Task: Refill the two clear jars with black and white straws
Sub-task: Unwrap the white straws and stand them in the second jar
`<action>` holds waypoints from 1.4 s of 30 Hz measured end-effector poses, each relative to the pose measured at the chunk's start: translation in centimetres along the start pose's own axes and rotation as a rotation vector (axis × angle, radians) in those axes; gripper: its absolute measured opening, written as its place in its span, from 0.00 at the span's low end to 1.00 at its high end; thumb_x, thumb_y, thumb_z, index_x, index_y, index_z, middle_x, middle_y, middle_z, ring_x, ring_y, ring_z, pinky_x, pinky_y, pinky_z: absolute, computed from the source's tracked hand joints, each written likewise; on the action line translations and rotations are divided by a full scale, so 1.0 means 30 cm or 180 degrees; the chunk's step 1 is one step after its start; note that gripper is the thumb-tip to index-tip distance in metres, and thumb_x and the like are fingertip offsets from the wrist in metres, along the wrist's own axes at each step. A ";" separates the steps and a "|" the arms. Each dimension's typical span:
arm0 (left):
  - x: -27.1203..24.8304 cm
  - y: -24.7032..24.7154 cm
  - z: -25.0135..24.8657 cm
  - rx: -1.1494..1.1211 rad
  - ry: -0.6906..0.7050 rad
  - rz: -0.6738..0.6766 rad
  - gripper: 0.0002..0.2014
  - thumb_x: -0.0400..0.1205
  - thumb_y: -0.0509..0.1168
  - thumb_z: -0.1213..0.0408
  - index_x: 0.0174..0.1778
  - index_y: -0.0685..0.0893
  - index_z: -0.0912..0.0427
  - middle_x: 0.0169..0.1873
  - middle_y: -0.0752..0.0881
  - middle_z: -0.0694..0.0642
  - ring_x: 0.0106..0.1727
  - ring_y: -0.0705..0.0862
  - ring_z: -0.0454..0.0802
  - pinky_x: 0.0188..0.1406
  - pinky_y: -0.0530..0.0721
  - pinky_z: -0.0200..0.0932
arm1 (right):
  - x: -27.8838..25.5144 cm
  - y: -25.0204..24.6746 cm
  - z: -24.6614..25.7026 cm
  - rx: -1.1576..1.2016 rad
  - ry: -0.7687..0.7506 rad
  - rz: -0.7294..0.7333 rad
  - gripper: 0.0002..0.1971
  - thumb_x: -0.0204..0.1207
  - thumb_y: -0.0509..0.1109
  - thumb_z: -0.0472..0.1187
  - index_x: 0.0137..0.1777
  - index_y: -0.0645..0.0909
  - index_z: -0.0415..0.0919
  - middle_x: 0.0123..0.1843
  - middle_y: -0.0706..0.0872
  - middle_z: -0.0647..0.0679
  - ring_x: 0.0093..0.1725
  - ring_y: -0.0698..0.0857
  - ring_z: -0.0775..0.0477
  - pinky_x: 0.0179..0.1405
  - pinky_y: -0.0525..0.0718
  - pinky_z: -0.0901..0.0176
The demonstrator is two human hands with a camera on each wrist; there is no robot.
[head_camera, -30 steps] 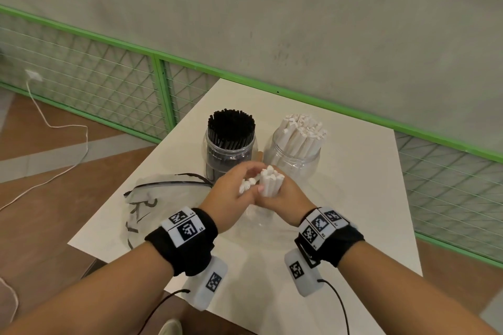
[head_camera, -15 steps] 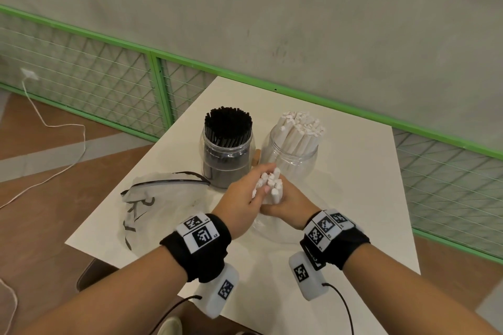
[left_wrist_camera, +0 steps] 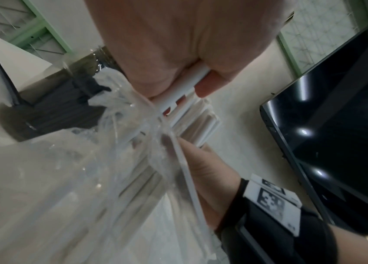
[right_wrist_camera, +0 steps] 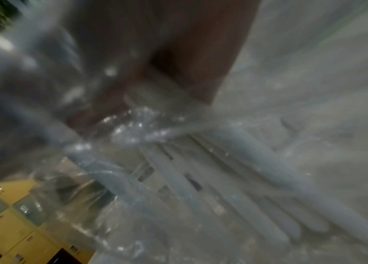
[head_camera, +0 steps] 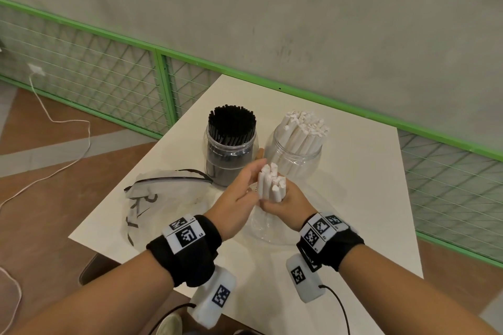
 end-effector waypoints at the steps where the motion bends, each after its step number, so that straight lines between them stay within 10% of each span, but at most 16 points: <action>1: 0.004 -0.004 -0.004 0.0052 0.0018 0.0017 0.29 0.77 0.52 0.73 0.73 0.64 0.44 0.68 0.74 0.40 0.70 0.71 0.31 0.63 0.70 0.25 | -0.004 -0.008 0.000 -0.0008 0.0023 0.0033 0.24 0.61 0.77 0.45 0.58 0.80 0.43 0.51 0.88 0.47 0.53 0.87 0.48 0.54 0.86 0.51; 7: 0.044 0.005 -0.016 -0.0123 -0.0020 -0.0346 0.27 0.82 0.49 0.80 0.71 0.72 0.48 0.67 0.78 0.48 0.69 0.74 0.36 0.66 0.73 0.29 | -0.040 0.022 0.015 -0.0077 0.0113 0.0450 0.20 0.66 0.77 0.35 0.55 0.79 0.51 0.50 0.86 0.56 0.51 0.85 0.59 0.55 0.82 0.62; 14: 0.067 0.027 0.005 -0.0848 -0.0336 -0.0454 0.17 0.81 0.56 0.65 0.58 0.80 0.41 0.62 0.82 0.46 0.66 0.79 0.44 0.71 0.75 0.51 | -0.039 -0.024 0.035 0.0095 0.0094 -0.0207 0.24 0.61 0.80 0.41 0.59 0.82 0.43 0.52 0.90 0.47 0.53 0.89 0.47 0.53 0.86 0.53; 20: -0.027 -0.013 -0.013 0.2869 0.0848 -0.0687 0.27 0.70 0.69 0.44 0.65 0.75 0.43 0.65 0.72 0.42 0.68 0.67 0.44 0.67 0.65 0.42 | -0.050 -0.154 0.064 0.0516 0.0007 -0.0796 0.17 0.69 0.79 0.31 0.58 0.84 0.34 0.50 0.91 0.43 0.51 0.90 0.49 0.50 0.88 0.59; 26: -0.030 0.077 0.256 0.4252 -0.0172 0.0350 0.42 0.71 0.65 0.35 0.79 0.57 0.43 0.83 0.48 0.50 0.83 0.39 0.57 0.78 0.36 0.63 | -0.098 -0.159 -0.057 0.0779 0.0378 -0.1250 0.17 0.68 0.79 0.31 0.57 0.85 0.32 0.51 0.91 0.40 0.52 0.90 0.46 0.52 0.87 0.56; 31: -0.050 0.106 0.433 0.4459 -0.0773 0.0928 0.47 0.73 0.64 0.34 0.82 0.48 0.46 0.81 0.30 0.53 0.80 0.28 0.60 0.77 0.33 0.67 | -0.112 -0.175 -0.114 0.0895 0.0606 -0.1493 0.18 0.68 0.80 0.32 0.58 0.85 0.33 0.50 0.91 0.42 0.50 0.90 0.49 0.48 0.89 0.61; 42: -0.063 0.122 0.565 0.4075 -0.1150 0.1202 0.53 0.72 0.61 0.30 0.83 0.39 0.51 0.83 0.35 0.54 0.82 0.33 0.59 0.80 0.40 0.64 | -0.122 -0.097 -0.321 0.0554 0.1163 -0.1758 0.20 0.66 0.81 0.32 0.57 0.80 0.33 0.45 0.87 0.43 0.41 0.86 0.51 0.37 0.83 0.65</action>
Point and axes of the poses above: each hand's wrist, its own x-axis towards the middle knuckle, its own y-axis out of the palm, z = x × y, the point moved 7 cm from there along x, towards the middle knuckle
